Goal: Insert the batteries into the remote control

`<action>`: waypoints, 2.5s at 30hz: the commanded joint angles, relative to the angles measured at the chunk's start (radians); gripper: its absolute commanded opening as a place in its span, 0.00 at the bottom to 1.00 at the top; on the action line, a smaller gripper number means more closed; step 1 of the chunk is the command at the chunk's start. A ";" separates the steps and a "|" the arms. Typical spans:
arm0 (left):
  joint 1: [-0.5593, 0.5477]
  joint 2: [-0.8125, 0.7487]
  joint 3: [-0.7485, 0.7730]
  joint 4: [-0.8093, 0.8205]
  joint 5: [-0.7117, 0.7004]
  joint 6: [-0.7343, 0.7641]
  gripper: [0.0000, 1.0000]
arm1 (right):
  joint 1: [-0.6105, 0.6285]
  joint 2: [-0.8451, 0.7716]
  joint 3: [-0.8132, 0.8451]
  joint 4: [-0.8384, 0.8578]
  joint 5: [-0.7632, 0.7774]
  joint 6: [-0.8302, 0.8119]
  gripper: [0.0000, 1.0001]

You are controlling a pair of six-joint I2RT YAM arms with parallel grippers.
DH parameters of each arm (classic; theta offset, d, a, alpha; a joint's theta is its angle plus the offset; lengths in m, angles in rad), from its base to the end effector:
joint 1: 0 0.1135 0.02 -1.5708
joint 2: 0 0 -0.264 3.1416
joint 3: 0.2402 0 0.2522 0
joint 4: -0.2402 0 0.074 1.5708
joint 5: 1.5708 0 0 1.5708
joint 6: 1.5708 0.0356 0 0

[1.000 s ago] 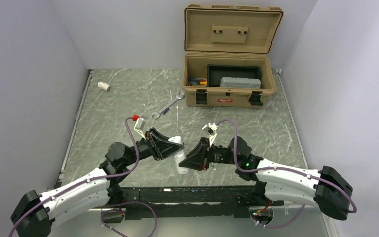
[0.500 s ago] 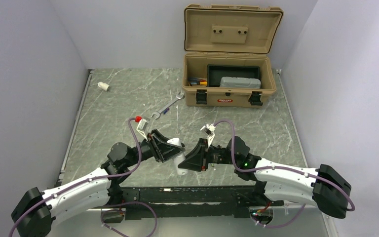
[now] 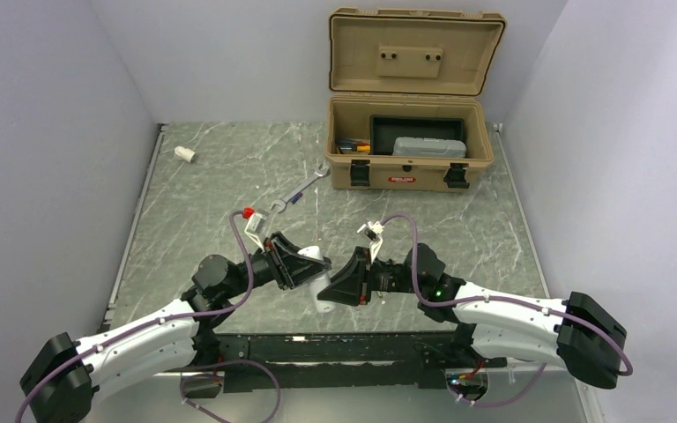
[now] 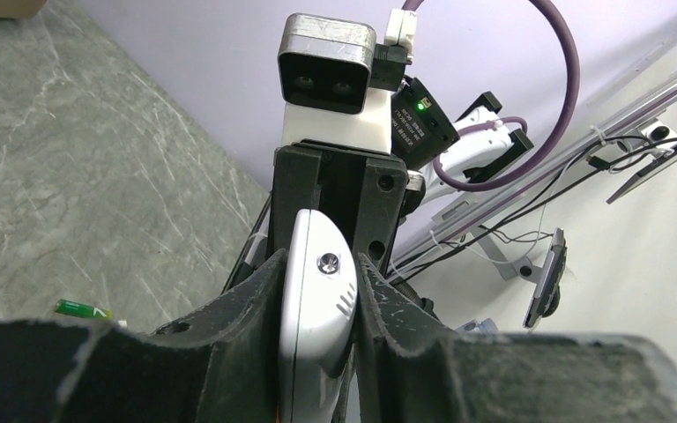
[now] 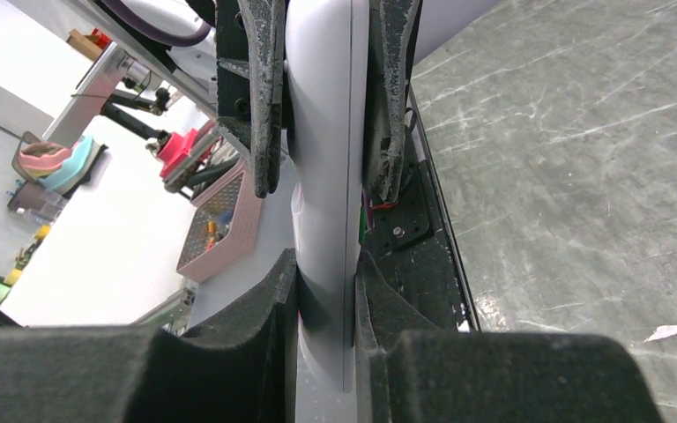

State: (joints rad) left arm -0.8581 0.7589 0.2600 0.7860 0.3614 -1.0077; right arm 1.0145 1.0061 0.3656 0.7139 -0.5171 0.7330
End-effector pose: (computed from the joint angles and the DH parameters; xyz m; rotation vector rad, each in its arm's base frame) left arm 0.1050 -0.1408 0.2610 0.2539 1.5251 -1.7777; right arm 0.0989 0.1924 0.2459 -0.7296 1.6425 1.7199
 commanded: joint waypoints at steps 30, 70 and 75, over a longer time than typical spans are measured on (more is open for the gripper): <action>-0.013 0.023 0.065 -0.049 0.008 0.033 0.00 | -0.006 -0.041 0.047 0.009 0.015 -0.050 0.02; -0.012 -0.039 0.072 -0.464 -0.170 -0.201 0.00 | -0.004 -0.185 0.440 -1.018 0.388 -0.575 0.39; -0.011 -0.064 0.071 -0.508 -0.194 -0.192 0.00 | -0.004 -0.186 0.402 -1.006 0.445 -0.451 0.40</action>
State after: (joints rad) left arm -0.8673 0.7246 0.2966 0.2840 0.1928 -1.2060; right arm 1.0088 0.8318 0.7708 -0.2249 -0.1764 0.1543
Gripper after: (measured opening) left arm 0.308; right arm 0.404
